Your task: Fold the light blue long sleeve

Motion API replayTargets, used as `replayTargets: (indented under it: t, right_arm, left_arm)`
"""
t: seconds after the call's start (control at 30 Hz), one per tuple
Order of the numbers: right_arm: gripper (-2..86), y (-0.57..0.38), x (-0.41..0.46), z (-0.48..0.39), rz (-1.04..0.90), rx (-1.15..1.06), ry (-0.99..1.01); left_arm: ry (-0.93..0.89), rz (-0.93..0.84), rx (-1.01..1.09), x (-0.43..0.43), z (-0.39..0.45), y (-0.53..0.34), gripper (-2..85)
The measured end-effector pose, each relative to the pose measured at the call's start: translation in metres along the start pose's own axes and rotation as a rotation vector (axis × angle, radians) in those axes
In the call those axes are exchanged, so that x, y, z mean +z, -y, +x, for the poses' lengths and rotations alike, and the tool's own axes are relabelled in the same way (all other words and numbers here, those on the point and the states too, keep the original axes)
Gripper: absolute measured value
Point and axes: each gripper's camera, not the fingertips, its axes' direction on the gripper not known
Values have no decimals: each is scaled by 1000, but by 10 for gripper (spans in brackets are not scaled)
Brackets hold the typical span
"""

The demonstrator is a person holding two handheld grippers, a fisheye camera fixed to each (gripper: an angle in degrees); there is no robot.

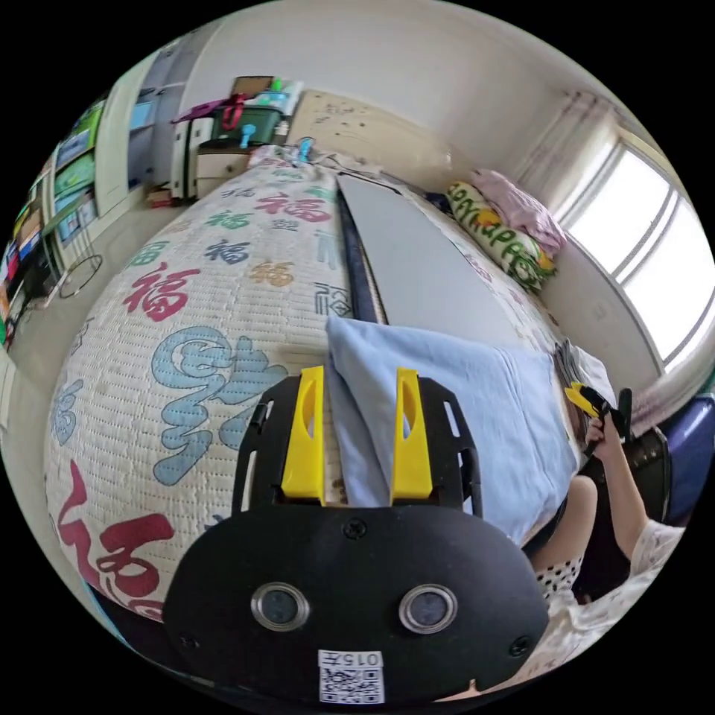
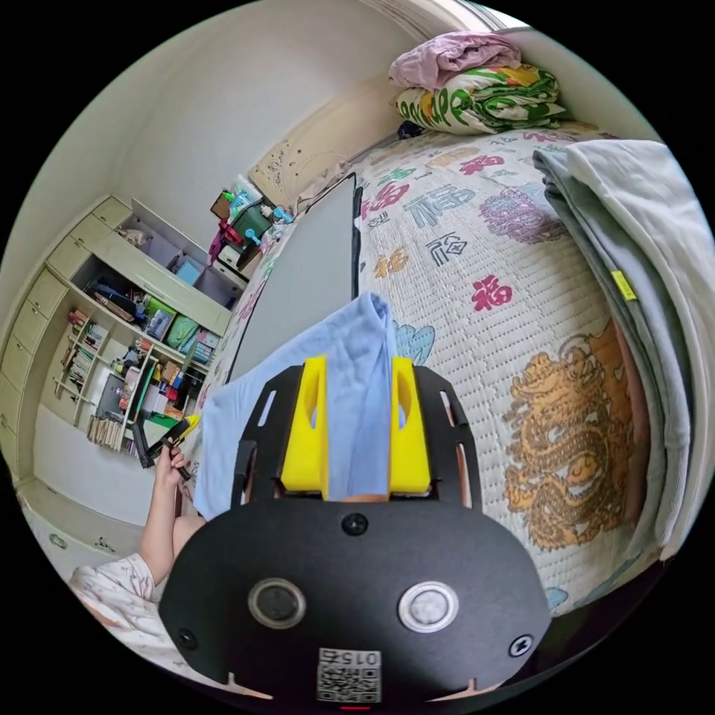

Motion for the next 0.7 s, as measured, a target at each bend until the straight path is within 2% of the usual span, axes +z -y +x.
replayTargets:
  t: [0.17,0.3,0.37,0.53,0.7]
  right_arm:
    - [122,60,67,-17,-73,10,-20]
    - [83,73,106,-30,-157,-24,-25]
    - [51,71,116,-37,-140,-52,-98]
    - [45,67,119,-36,-46,-65,-116]
    - [48,39,168,-13,-78,-44,-232]
  left_arm:
    - [-51,-15,-39,28,-30,29,130]
    - [-105,-61,-3,57,-37,54,80]
    - [-122,-96,37,66,-32,62,50]
    - [-139,-12,3,50,-34,81,19]
    - [33,-52,65,68,8,93,16]
